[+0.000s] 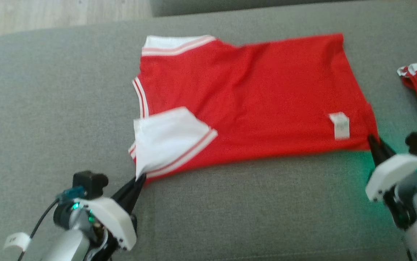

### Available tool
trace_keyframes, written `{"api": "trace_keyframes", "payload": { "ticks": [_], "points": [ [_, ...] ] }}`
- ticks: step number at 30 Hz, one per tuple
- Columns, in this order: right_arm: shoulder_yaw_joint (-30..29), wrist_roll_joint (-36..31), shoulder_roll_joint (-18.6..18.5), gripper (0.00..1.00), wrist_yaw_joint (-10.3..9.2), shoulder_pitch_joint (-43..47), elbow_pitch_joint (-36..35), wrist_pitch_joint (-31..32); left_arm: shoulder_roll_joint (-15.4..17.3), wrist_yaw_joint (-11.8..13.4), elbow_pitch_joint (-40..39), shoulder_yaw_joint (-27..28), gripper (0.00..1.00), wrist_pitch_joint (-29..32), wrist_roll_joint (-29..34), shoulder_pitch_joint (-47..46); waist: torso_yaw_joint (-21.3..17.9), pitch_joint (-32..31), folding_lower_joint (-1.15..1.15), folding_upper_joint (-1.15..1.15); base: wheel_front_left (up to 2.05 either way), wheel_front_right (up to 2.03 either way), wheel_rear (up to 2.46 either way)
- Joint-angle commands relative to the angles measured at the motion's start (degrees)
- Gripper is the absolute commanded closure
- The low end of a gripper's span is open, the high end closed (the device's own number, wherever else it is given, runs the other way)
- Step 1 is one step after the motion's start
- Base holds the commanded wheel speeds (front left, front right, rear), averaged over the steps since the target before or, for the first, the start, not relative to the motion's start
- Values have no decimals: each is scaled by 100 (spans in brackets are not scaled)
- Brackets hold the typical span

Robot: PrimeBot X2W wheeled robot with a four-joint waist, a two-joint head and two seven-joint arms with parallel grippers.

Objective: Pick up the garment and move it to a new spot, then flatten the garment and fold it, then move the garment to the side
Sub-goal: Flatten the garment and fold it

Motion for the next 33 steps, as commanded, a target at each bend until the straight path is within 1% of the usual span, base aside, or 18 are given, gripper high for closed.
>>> {"api": "trace_keyframes", "payload": {
  "ticks": [1,6,9,14,20,28,31,32,33],
  "points": [
    [66,61,-193,100,37,177,-172,43,255,-33,-262,189,100,70,-155,-36,51,-160,0,0,0,0,0],
    [-62,160,-318,100,37,724,-369,248,492,-19,-643,85,100,429,-425,342,124,-419,0,0,0,0,0],
    [-156,178,-352,100,37,1024,-561,348,575,44,-855,38,100,703,-537,591,119,-488,0,0,0,0,0],
    [-280,163,-333,100,37,1386,-863,503,643,227,-1251,-12,100,993,-657,952,92,-523,0,0,0,0,0],
    [-405,77,-269,100,37,1642,-1096,625,653,402,-1549,-72,100,1153,-715,1218,70,-563,0,0,0,0,0],
    [-557,4,-243,100,37,1802,-1271,723,682,500,-1713,-102,100,1304,-760,1276,68,-579,0,0,0,0,0],
    [-562,-49,-235,100,37,1819,-1287,759,657,532,-1654,-108,100,1311,-754,1232,66,-585,0,0,0,0,0],
    [-567,-64,-225,95,37,1820,-1283,763,634,538,-1601,-109,100,1302,-763,1216,66,-589,0,0,0,0,0],
    [-567,-79,-215,77,37,1822,-1274,771,618,542,-1546,-123,100,1298,-750,1195,66,-595,0,0,0,0,0]
  ]
}}
